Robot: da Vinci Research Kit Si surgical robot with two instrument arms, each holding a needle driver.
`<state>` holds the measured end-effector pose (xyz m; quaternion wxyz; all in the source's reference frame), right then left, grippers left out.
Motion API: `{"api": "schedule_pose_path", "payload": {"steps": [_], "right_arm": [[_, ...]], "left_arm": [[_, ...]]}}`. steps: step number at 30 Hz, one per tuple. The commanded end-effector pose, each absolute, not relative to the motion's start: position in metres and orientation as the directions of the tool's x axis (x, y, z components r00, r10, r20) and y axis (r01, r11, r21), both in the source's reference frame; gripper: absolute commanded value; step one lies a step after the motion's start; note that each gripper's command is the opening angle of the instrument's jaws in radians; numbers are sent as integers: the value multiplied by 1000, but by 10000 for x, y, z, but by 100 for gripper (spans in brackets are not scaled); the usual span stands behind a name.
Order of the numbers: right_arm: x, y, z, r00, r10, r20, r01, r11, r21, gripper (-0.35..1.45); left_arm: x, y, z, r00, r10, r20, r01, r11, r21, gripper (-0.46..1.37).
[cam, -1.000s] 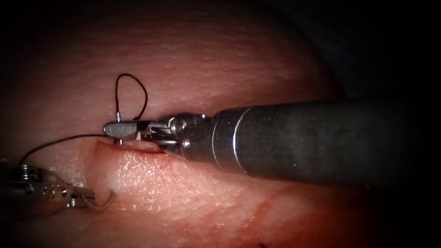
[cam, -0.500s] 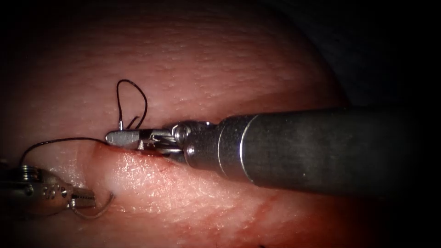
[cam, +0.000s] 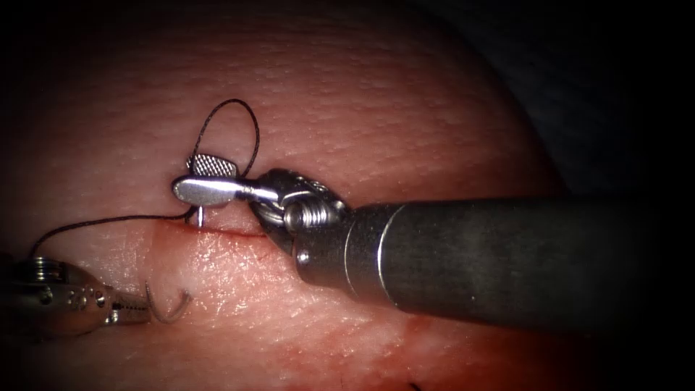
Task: Wound Closure
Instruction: Pass the needle through the bottom of the cut with the right driver, then use the left jaws to grab and pull the needle
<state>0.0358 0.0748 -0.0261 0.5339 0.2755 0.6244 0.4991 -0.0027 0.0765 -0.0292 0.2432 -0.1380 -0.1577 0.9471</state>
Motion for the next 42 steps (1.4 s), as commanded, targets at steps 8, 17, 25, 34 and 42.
{"api": "schedule_pose_path", "payload": {"steps": [8,17,25,34,42], "right_arm": [[348,747,-260,-219,894,-391,-98,378,921,114],[339,751,-259,-164,878,-449,-122,434,893,119],[322,753,-261,-48,853,-520,-144,509,849,119],[303,760,-263,-4,848,-531,-118,527,842,119],[296,763,-265,2,843,-538,-109,535,838,119]], "left_arm": [[-27,775,-300,-828,496,-261,-390,-844,-367,-3],[-32,781,-298,-790,501,-353,-363,-847,-390,32],[-33,787,-298,-748,507,-428,-353,-850,-390,32],[-35,795,-302,-640,549,-538,-341,-830,-441,9],[-39,809,-315,-484,590,-646,-305,-806,-508,22]]}}
